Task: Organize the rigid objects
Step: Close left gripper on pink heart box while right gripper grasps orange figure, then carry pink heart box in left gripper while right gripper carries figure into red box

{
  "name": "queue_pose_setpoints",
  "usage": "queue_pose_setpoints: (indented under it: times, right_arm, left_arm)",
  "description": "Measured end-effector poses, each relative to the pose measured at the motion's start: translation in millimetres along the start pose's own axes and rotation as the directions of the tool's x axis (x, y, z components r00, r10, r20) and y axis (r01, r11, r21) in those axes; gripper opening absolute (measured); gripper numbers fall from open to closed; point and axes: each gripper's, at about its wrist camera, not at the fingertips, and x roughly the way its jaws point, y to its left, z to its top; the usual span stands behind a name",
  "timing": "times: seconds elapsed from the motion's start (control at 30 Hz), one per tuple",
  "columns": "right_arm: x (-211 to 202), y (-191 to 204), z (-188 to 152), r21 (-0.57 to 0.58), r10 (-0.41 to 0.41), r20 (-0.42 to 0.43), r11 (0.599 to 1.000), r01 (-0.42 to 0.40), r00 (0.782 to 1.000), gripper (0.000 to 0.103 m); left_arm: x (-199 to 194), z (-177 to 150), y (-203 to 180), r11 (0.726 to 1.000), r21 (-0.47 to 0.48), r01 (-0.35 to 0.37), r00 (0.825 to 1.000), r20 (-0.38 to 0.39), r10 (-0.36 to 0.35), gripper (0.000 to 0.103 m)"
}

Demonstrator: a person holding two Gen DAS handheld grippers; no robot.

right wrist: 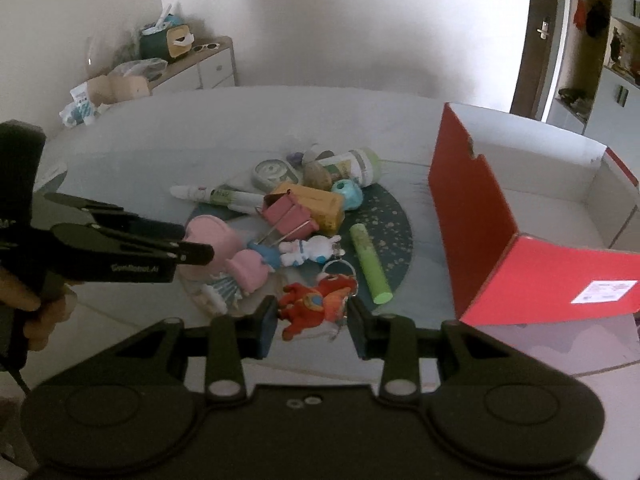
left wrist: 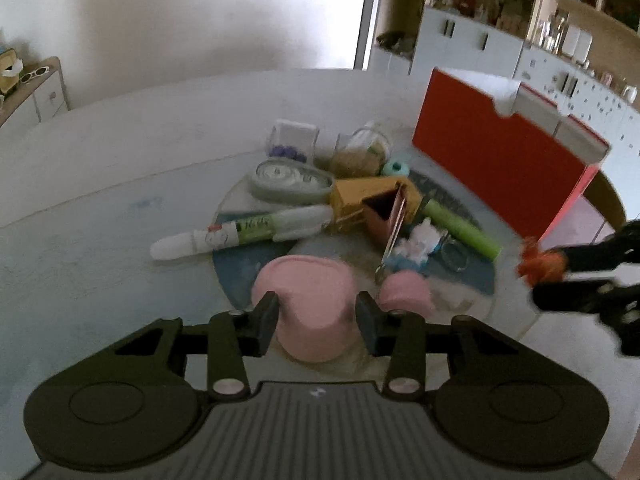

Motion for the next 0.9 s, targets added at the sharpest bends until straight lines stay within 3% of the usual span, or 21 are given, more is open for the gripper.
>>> queue_pose_setpoints:
  times: [0.17, 0.27, 0.3, 0.43, 0.83, 0.9]
  right_arm:
    - [-2, -3, -3, 0.027, -0.002, -0.007, 1.000, 0.002, 1.000, 0.037]
    - [-2, -4, -4, 0.037, -0.005, -0.011, 0.999, 0.006, 1.000, 0.037]
    - [-2, -4, -5, 0.038, -0.005, -0.012, 0.999, 0.006, 1.000, 0.037]
    - [-3, -6, -6, 0.049, -0.008, -0.011, 0.999, 0.009, 1.000, 0.037]
    - [-7, -12, -9, 0.068, -0.012, -0.013, 0.998, 0.013, 1.000, 0.037]
    - [-9, -12, -9, 0.071, -0.013, -0.009, 0.997, 0.014, 1.000, 0.037]
  left_arm:
    - [1, -2, 1, 1.000, 0.013, -0.010, 1.000, 0.009, 0.010, 0.045]
    - [5, -2, 0, 0.998, 0.027, -0.064, 0.998, 0.002, 0.064, 0.068]
    - [6, -2, -1, 0.997, 0.037, -0.070, 0.998, 0.009, 0.070, 0.070]
    - [20, -4, -9, 0.989, 0.119, -0.085, 0.996, 0.001, 0.086, 0.073]
    - [31, 0, -2, 0.995, 0.075, -0.068, 0.997, 0.026, 0.066, 0.075]
    - [31, 0, -3, 0.995, 0.076, -0.071, 0.997, 0.033, 0.068, 0.070]
